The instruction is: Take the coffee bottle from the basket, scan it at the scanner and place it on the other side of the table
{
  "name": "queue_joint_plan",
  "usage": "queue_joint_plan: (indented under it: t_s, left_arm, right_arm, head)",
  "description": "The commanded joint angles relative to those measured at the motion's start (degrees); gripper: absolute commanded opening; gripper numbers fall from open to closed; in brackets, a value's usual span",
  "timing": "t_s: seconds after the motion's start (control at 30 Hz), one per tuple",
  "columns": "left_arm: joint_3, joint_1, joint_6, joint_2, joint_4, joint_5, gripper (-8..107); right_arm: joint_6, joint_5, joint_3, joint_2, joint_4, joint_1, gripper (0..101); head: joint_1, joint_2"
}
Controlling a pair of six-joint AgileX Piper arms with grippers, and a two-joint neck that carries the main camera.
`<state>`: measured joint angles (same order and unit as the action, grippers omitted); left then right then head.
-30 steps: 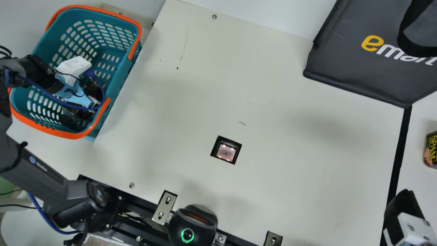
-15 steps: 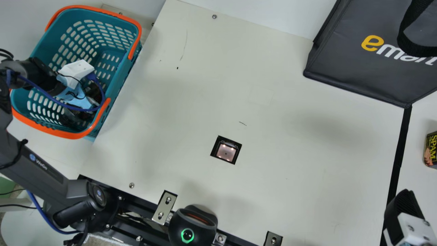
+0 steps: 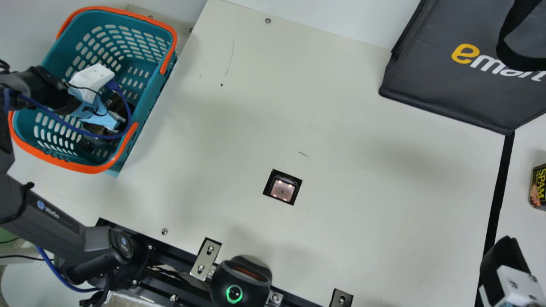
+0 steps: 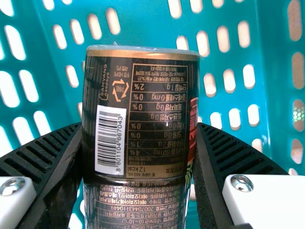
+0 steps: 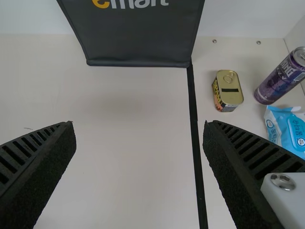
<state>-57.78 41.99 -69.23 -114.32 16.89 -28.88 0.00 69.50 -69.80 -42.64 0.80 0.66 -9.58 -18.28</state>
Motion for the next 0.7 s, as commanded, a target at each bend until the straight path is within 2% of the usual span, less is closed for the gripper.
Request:
queue_joint_plan:
  t_s: [0.0,0.33,0.67]
  left_arm:
    - [0.4,-0.3,1.9,1.1,-0.4,0.4,-8]
    - [2.0,-1.7,11.1,4.9,-4.6,2.2,-8]
    - [0.8,-2.9,15.8,10.9,-6.5,-0.8,-8]
  right_arm:
    - [0.0,0.0,0.0,0.0,0.0,0.0,95]
    - [0.0,0.0,0.0,0.0,0.0,0.0,95]
    - [0.0,0.0,0.0,0.0,0.0,0.0,95]
  head:
    - [1.7,-0.1]
    - [1.7,-0.1]
    - [1.7,-0.1]
